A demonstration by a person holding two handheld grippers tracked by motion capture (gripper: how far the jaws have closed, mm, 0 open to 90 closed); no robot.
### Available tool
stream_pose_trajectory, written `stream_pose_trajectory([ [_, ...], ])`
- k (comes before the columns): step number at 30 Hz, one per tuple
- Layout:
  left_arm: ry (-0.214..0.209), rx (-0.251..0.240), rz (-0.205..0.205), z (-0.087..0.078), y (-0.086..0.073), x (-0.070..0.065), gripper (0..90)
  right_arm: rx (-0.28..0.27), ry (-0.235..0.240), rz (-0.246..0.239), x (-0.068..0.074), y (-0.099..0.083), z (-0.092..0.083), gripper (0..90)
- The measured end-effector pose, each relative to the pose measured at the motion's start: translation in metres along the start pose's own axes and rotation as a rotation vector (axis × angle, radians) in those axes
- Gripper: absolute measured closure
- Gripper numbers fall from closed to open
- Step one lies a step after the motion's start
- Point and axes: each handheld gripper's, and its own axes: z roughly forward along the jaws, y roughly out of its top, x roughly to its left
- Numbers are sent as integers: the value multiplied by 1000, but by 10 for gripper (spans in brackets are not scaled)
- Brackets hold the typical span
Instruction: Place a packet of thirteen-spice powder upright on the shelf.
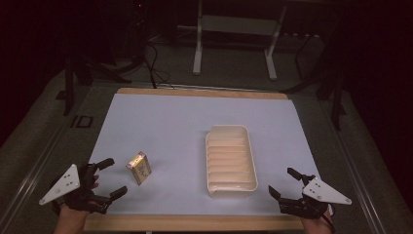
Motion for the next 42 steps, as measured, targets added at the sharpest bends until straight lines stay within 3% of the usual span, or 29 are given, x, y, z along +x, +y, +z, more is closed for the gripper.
stream_pose_trajectory([
  [3,-2,35,3,1,-2,3,15,-3,0,-1,0,0,0,141],
  [4,-8,49,-20,0,-4,7,14,-1,-1,-1,1,0,-1,141],
  [8,-11,100,-49,0,-5,12,15,1,-1,-2,1,0,0,141],
  [9,-15,135,-75,0,-5,14,15,1,-1,-2,1,0,0,141],
  [10,9,226,-104,2,-5,16,14,3,-1,-6,1,0,0,141],
  [11,12,269,-91,3,-5,17,14,3,-1,-4,1,0,1,141],
  [12,12,269,-91,3,-5,17,14,3,-3,-2,1,0,1,141],
  [13,30,375,-69,7,-4,17,14,4,-4,-2,1,0,1,141],
  [14,23,408,-65,8,-3,16,14,6,-5,-3,1,0,1,141],
  [15,23,408,-65,8,-3,16,14,9,-6,-3,1,0,1,141],
  [16,17,443,-67,10,-2,16,14,9,-6,-3,1,0,1,141],
  [18,9,564,-37,15,3,14,14,12,-8,-5,2,0,2,141],
  [19,9,564,-37,15,3,14,14,13,-7,-7,2,0,3,141],
  [22,-8,682,-32,22,4,14,14,22,-5,-13,4,1,5,141],
  [23,-19,746,-27,27,4,14,14,22,-5,-16,4,1,5,141],
  [25,-30,804,-20,31,4,13,14,20,-9,-20,5,1,4,141],
  [26,-30,804,-20,31,4,13,14,20,-9,-20,5,1,4,141],
  [27,-21,861,-4,35,4,12,14,21,-10,-22,5,1,4,141],
  [28,-21,861,-4,35,4,12,14,21,-10,-22,5,1,4,141],
  [31,-10,966,-8,41,8,14,14,28,-7,-24,6,1,5,141],
  [34,-5,990,-19,43,9,14,14,27,-7,-26,6,1,5,141],
  [37,-9,1084,-44,48,12,15,14,25,-8,-26,5,1,4,141],
  [42,-9,1146,-50,52,16,14,14,26,-6,-22,5,1,4,141],
])
